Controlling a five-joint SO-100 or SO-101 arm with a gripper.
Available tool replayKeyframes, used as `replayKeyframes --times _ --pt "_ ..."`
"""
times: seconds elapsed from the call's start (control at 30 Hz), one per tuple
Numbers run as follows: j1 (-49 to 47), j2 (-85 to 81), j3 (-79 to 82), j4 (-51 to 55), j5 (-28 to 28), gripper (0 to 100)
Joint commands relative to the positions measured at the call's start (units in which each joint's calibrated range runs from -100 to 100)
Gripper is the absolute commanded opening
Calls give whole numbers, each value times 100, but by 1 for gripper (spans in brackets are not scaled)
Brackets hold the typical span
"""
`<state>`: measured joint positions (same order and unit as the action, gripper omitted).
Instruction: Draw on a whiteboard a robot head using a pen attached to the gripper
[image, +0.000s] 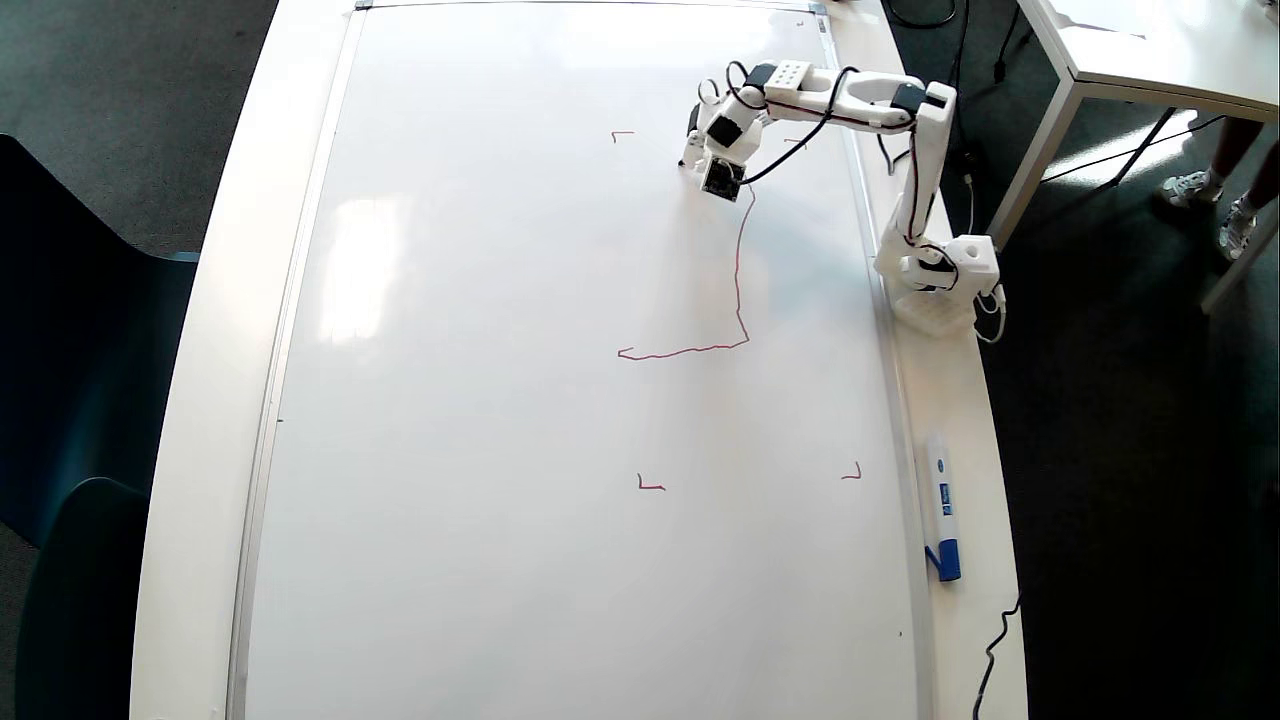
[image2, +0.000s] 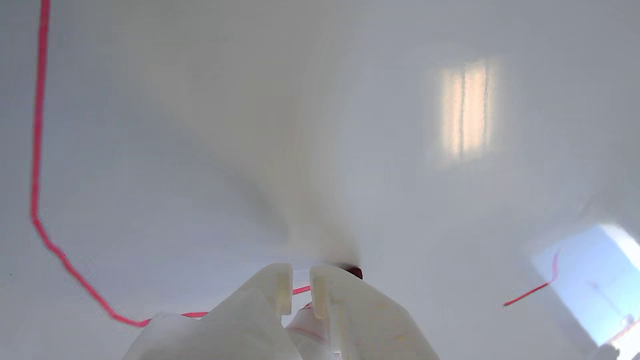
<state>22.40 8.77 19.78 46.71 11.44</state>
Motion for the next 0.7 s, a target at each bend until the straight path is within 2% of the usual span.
replayKeyframes --times 0.0,0.4,0.67 --pt "-174 301 -548 73 -18 1" --pt "-439 1090 -1747 99 -163 1" --pt "-601 1870 -3063 594 -286 1"
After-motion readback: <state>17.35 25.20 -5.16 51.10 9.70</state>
